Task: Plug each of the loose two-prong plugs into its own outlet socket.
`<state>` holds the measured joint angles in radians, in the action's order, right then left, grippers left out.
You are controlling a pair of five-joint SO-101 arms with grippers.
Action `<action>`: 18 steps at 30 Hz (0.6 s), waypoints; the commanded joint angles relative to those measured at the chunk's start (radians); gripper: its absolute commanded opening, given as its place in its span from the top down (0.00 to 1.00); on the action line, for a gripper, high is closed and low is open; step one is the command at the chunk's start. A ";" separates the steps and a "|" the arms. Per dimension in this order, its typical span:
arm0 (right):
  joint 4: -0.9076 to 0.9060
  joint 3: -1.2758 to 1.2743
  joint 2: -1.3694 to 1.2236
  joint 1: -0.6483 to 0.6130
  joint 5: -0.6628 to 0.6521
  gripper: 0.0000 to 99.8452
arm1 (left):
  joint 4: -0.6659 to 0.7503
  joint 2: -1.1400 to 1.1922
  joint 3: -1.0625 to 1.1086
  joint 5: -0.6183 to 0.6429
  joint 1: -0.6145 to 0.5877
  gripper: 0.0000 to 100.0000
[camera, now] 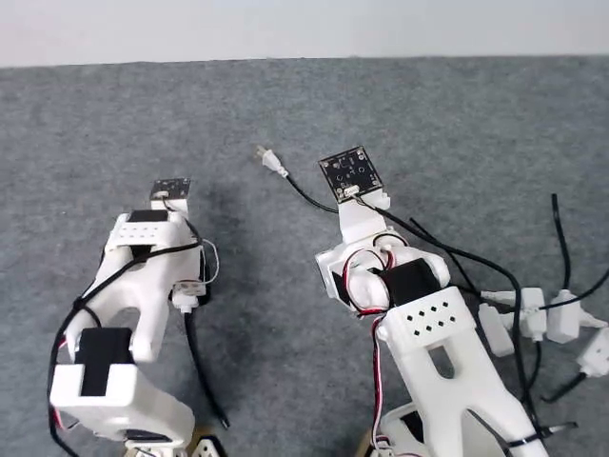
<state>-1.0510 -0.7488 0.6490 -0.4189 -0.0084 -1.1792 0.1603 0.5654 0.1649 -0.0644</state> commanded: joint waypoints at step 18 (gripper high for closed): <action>-0.002 0.011 0.024 0.002 -0.012 0.82 | -0.083 0.005 -0.139 0.146 0.132 0.76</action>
<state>-1.0510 -0.7488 0.6490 -0.4189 -0.0084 -1.2236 0.1803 0.4718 0.2984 0.0445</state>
